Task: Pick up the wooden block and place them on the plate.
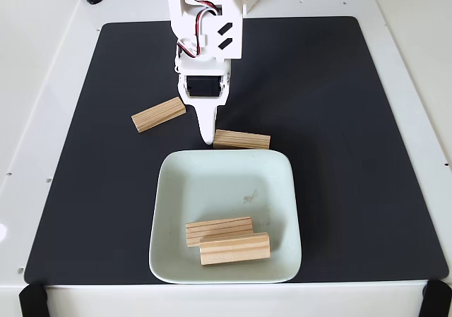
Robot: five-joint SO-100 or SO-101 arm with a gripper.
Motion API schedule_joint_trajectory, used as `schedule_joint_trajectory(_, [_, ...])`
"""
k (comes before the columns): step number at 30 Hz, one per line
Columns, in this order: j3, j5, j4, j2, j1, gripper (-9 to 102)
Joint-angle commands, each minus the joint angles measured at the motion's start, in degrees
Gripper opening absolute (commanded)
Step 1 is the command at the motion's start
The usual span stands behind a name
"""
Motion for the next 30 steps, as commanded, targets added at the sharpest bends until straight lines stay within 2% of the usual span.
schedule_joint_trajectory(1, [-2.72, -0.88, -0.62, 0.7, -0.44, 16])
schedule_joint_trajectory(20, [-3.87, -2.37, -0.53, 2.72, -0.35, 16])
schedule_joint_trajectory(27, [-3.78, -2.46, -0.35, 2.72, -0.35, 32])
schedule_joint_trajectory(30, [-3.78, -2.72, -0.26, 2.72, -0.26, 33])
